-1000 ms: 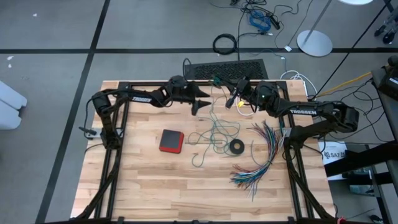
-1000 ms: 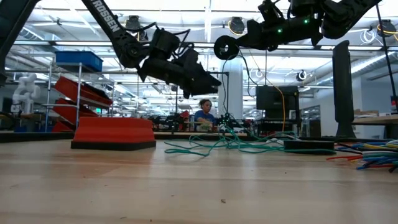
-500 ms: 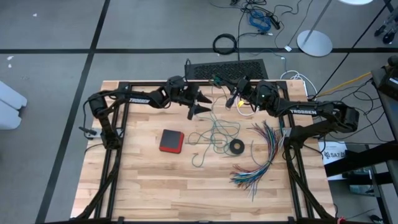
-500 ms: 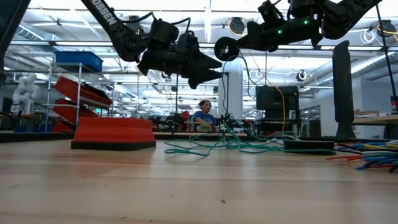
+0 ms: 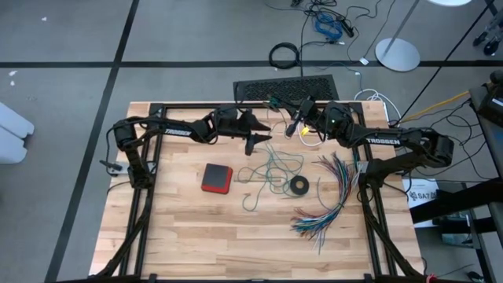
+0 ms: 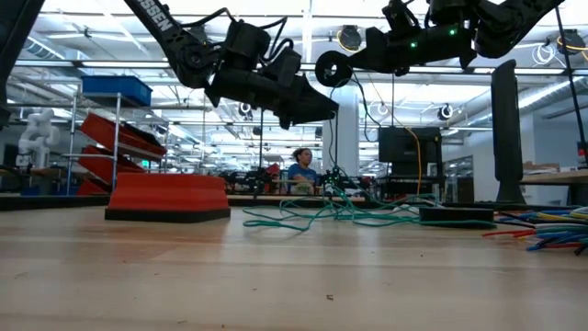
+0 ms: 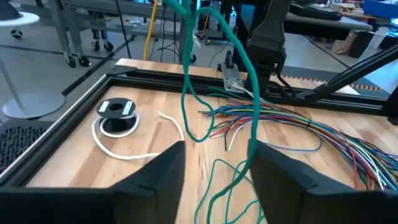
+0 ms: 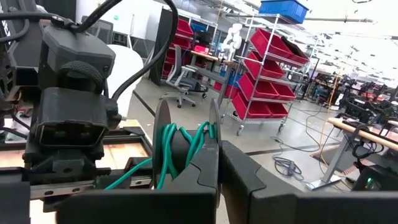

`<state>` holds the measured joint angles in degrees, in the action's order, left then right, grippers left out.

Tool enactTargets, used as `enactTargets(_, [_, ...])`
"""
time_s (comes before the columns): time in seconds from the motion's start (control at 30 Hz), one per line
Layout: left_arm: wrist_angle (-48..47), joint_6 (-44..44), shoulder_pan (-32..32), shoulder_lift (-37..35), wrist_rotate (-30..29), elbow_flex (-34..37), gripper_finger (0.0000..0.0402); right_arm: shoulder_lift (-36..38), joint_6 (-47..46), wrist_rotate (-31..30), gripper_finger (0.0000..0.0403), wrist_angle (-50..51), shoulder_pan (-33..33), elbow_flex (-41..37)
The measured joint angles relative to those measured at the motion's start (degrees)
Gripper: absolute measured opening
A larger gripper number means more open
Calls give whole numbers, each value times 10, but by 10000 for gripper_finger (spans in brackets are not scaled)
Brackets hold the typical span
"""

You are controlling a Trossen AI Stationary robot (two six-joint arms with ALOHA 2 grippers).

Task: Coiling cords
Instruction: Coil the green wire cable on the spool

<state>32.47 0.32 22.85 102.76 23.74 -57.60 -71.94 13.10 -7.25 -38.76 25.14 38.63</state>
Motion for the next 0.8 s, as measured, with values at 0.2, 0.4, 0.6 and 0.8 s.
enactTargets(0.2, [-9, 0, -1, 0, 3, 0, 126, 0, 0, 1, 0, 2, 0, 0])
enactTargets(0.4, [-20, 1, -1, 0, 21, 0, 123, 0, 3, 1, 0, 4, 0, 0])
enactTargets(0.6, [-26, 5, -1, 1, 33, 0, 122, 0, 6, 1, 0, 7, 0, 0])
enactTargets(0.8, [-33, 6, 0, 1, 33, 0, 121, 0, 6, 1, 0, 9, 0, 0])
